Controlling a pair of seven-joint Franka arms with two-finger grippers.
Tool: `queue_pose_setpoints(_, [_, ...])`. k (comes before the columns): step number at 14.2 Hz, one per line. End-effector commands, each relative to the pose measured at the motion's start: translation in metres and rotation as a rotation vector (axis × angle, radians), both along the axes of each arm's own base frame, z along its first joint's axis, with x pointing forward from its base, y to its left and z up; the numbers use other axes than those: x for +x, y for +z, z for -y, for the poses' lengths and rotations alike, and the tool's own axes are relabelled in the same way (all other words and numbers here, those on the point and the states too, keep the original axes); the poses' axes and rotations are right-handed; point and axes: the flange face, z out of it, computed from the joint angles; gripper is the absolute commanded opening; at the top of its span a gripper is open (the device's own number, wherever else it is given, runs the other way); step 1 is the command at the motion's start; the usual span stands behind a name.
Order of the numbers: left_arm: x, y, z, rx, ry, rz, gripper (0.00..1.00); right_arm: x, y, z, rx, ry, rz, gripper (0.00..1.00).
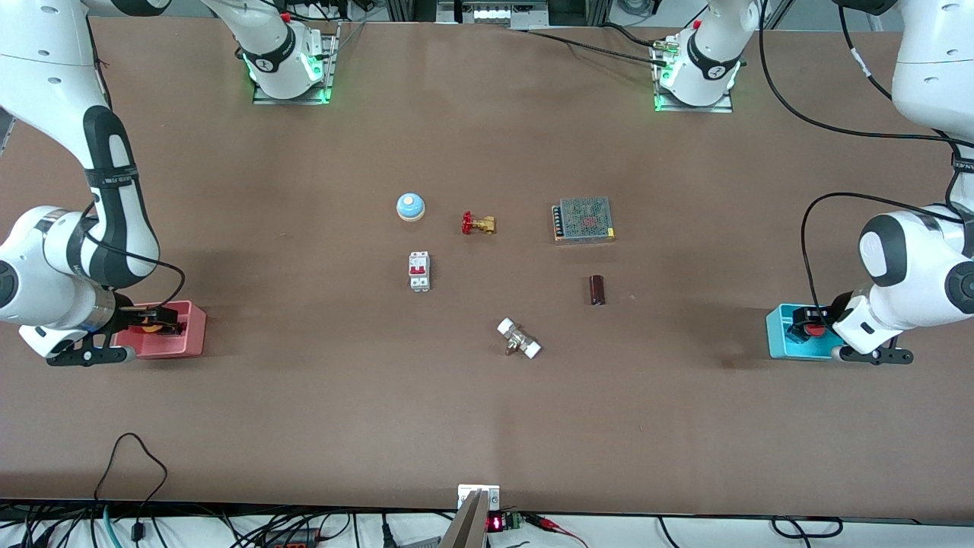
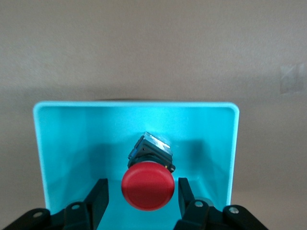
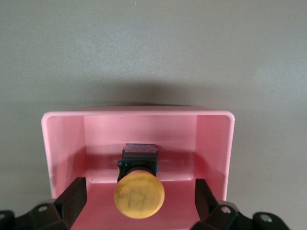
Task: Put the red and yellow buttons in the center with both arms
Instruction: 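Grasp the yellow button with the right gripper while the left gripper grasps the red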
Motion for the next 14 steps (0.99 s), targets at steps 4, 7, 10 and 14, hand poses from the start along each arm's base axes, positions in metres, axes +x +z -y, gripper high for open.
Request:
queue_pose_setpoints(4, [0.011, 0.015, -0.001, 0.02, 0.005, 0.023, 0.5, 0.008, -0.013, 0.002, 0.024, 0.01, 0.015, 1.0])
queue_pose_setpoints(7, [0.011, 0.015, -0.001, 0.02, 0.005, 0.023, 0.43, 0.007, -0.024, 0.002, 0.041, -0.005, 0.006, 1.0])
queue_pose_setpoints(10, [0.011, 0.015, -0.001, 0.02, 0.005, 0.023, 0.38, 0.006, -0.026, 0.002, 0.043, -0.006, 0.005, 1.0])
queue_pose_setpoints(14, [0.014, 0.039, -0.001, 0.023, 0.006, 0.056, 0.22, 0.006, -0.025, 0.003, 0.044, -0.006, 0.002, 0.86])
